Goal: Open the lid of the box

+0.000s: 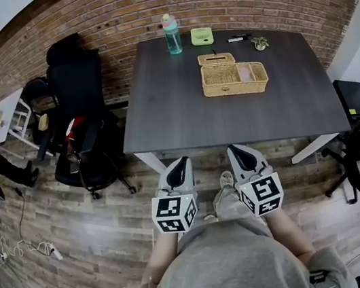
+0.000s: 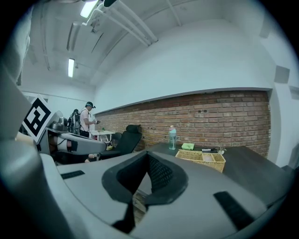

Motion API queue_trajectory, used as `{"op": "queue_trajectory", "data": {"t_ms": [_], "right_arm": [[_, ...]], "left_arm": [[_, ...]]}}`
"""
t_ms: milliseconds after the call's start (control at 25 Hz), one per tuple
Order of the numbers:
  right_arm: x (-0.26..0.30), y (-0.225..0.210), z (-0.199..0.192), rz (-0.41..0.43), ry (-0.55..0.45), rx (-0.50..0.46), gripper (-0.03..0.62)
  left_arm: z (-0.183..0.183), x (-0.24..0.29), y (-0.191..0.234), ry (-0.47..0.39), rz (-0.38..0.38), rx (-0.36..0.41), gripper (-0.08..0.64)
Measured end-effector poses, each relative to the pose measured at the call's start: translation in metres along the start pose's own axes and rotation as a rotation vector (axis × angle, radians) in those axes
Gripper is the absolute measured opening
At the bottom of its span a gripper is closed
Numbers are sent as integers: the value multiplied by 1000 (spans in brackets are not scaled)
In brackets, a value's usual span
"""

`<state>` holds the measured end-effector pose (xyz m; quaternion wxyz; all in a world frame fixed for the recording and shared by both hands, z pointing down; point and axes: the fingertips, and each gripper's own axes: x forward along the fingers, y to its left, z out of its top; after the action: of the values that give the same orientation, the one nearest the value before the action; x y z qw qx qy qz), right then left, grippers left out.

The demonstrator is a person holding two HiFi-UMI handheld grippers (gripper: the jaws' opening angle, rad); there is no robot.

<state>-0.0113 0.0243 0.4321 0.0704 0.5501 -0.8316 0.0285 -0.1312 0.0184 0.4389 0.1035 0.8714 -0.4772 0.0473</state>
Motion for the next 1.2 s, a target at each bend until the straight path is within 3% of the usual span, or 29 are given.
{"op": "queue_trajectory", "data": {"t_ms": [1200], "right_arm": [[4, -5, -6, 6, 15, 22, 2]], "left_arm": [[1, 10, -2, 9, -11, 6, 23]]}}
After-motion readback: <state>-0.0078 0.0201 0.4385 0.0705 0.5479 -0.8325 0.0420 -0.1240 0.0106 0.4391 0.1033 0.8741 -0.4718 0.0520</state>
